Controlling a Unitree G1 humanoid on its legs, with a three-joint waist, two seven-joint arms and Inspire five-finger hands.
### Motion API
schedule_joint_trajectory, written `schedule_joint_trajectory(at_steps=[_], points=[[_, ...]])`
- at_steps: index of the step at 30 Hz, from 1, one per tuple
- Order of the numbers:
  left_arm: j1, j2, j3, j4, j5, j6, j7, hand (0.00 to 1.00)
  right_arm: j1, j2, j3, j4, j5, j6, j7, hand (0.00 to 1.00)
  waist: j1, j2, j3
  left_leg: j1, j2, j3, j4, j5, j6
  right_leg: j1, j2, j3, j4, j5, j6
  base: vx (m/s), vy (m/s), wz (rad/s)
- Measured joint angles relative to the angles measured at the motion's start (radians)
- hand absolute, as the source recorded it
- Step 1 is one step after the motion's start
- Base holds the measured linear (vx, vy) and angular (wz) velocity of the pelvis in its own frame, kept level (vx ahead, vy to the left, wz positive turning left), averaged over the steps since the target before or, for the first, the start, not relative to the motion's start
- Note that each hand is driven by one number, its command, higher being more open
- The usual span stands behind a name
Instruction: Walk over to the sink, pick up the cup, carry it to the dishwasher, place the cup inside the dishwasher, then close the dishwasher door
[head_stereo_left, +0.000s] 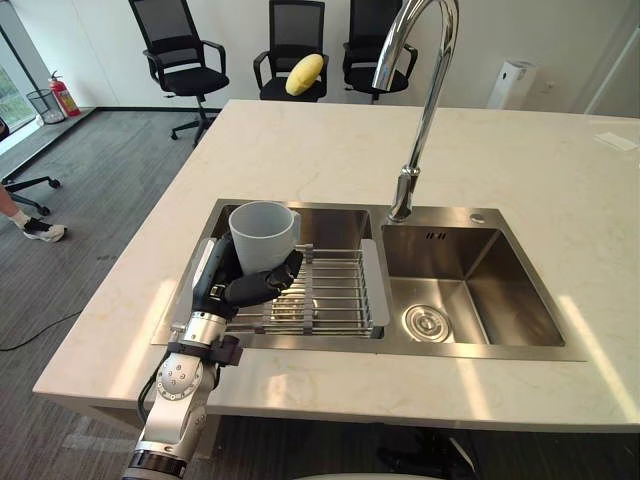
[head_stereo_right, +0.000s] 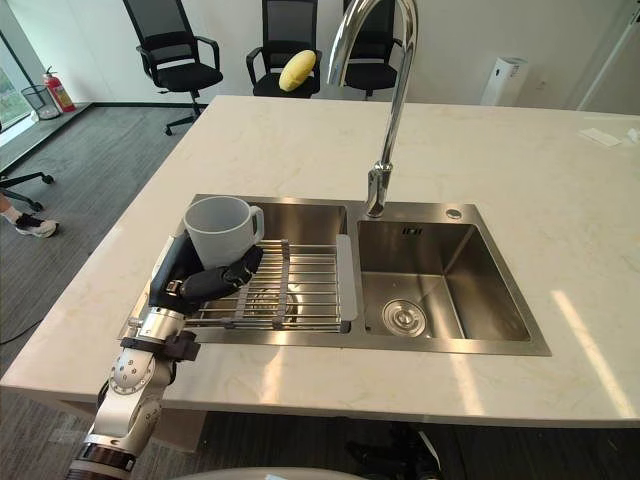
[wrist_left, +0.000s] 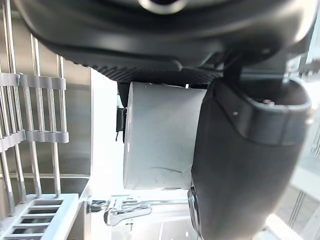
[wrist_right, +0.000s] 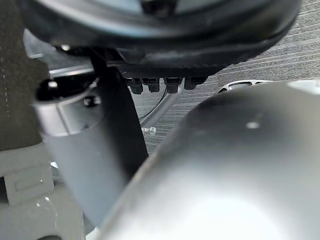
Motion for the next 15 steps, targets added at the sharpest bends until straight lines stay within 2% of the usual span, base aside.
schedule_joint_trajectory(at_steps=[5,11,13,15], points=[[0.047,-0.031,0.023,-0.030,-0.011,-0.031,-0.025,0.00,0.000,-0.001,0.000,0.002,0.000,0.000,-0.003,1.00,0.001,0.001,0.000,0.000,-0.001,0.003,0.000,-0.003,0.004,0.000,0.002,0.004,-0.012,0.006,0.000,0.00,0.001,-0.01],[0.094,-0.047,0.035,-0.088,-0.011,-0.041,-0.021,0.00,-0.009,-0.003,-0.002,0.002,0.000,0.000,-0.006,1.00,0.010,0.002,0.005,0.000,-0.008,0.034,0.002,-0.013,0.011,-0.021,0.002,0.043,-0.015,0.022,0.003,-0.01,0.023,-0.18],[0.097,-0.085,0.035,-0.136,-0.010,-0.042,0.002,0.00,-0.011,-0.002,-0.003,-0.003,0.000,0.000,-0.006,1.00,0.017,-0.004,0.013,-0.003,-0.030,0.036,0.020,-0.032,0.019,-0.053,-0.027,0.060,0.054,-0.003,0.013,-0.01,0.059,-0.18],[0.096,-0.103,0.035,-0.159,-0.009,-0.045,0.019,0.00,-0.007,-0.003,-0.006,-0.012,0.000,0.000,-0.007,1.00,0.006,-0.008,0.022,-0.005,-0.049,0.032,0.055,-0.052,0.030,-0.078,-0.059,0.064,0.141,-0.019,0.009,-0.02,0.073,0.06]])
